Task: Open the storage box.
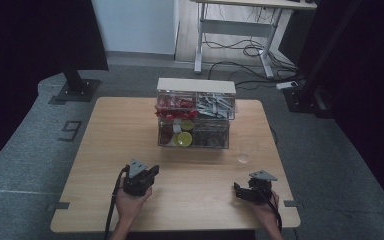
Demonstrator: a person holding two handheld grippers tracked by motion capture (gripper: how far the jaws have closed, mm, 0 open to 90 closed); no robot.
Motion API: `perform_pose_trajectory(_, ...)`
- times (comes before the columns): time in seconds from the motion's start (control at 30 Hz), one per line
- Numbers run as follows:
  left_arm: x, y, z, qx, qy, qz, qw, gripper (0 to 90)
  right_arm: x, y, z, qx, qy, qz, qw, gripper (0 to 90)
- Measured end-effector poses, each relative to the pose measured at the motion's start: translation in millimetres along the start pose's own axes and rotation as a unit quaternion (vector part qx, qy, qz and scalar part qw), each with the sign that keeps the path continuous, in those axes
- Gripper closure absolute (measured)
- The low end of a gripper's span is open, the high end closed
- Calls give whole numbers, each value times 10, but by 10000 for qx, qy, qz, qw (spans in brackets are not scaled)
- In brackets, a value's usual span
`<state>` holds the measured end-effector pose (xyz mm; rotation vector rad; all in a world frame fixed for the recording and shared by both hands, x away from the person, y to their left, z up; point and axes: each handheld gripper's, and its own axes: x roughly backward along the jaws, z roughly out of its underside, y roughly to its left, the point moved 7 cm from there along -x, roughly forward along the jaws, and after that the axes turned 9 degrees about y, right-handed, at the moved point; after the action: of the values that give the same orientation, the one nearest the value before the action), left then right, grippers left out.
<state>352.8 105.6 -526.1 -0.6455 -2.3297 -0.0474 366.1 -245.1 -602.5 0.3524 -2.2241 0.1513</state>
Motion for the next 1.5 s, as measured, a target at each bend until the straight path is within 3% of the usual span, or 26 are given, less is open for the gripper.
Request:
perform_pose_trajectory(0.6,-234,-89,-144,-110,165,39,9998,900,0,0,0,-3,2,-1,10000,138)
perform_pose_trajectory(1.5,-507,-91,-379,-16,265,167,9995,900,0,1,0,-4,2,0,10000,137)
